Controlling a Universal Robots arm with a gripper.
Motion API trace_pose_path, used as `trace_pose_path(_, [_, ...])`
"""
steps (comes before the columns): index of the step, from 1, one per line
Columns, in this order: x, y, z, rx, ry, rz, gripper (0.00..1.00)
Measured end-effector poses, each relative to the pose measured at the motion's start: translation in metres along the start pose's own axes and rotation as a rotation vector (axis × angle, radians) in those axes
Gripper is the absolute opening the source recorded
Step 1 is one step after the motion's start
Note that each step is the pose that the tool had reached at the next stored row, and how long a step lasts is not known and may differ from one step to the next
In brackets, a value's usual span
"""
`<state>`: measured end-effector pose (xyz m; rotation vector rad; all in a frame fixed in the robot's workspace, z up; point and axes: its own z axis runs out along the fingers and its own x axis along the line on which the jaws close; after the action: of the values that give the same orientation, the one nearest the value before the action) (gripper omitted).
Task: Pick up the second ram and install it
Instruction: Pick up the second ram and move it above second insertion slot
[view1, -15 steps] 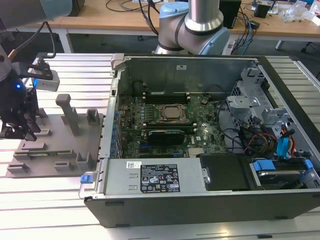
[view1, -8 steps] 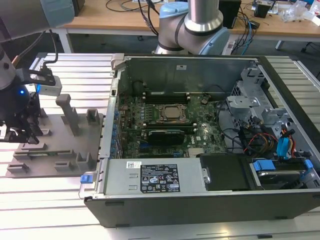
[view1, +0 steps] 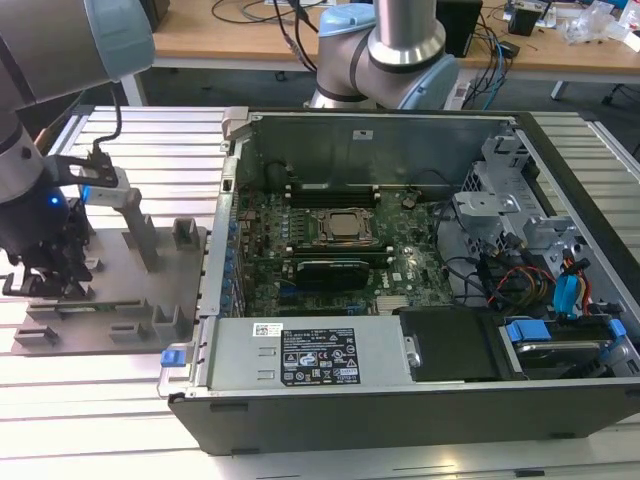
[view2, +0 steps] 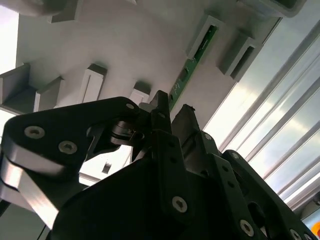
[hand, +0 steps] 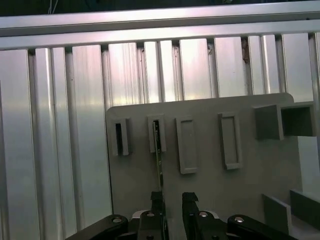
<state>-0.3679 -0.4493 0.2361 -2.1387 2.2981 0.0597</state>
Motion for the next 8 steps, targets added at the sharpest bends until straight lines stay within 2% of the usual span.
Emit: trace_pose_path(8, [0.0003, -0.0003, 0.0105, 0.0001, 0.0000, 0.000, 0.30])
